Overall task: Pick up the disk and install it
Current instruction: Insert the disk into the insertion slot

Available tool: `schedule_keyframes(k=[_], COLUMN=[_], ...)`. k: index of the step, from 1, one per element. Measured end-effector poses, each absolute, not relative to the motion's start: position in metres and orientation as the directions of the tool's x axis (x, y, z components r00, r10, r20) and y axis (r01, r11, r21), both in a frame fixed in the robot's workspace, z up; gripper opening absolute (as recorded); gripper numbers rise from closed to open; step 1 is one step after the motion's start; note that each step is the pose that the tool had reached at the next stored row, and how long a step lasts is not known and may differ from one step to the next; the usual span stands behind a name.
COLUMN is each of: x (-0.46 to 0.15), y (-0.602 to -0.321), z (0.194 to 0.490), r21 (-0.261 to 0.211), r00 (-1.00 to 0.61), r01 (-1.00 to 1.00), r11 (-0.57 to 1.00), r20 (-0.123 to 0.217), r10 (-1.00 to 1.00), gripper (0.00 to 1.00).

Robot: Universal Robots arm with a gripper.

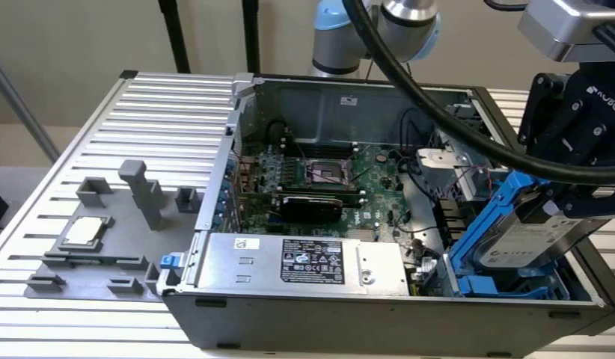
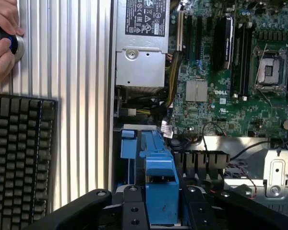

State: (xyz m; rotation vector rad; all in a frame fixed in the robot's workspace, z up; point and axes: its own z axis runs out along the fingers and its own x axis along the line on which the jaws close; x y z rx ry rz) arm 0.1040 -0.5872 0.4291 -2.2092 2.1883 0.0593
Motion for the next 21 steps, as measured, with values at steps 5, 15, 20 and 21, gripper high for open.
schedule_keyframes(k=[5,15,20,21], x=[0.104,0.104,0.104,0.104], y=[-0.584,-0.579,-0.579,-0.579], z=[0.423,0.407,0.402,0.4], r21=[0.006,0.007,0.015,0.017], r00=[0.009,0.009,0.009,0.009], r01=[-1.0,-1.0,-1.0,-1.0], r11=[-0.01,-0.01,-0.01,-0.01], r20=[-0.049,-0.05,-0.05,-0.05], r10=[-0.999,-0.999,-0.999,-0.999], gripper=[0.0,0.0,0.0,0.0])
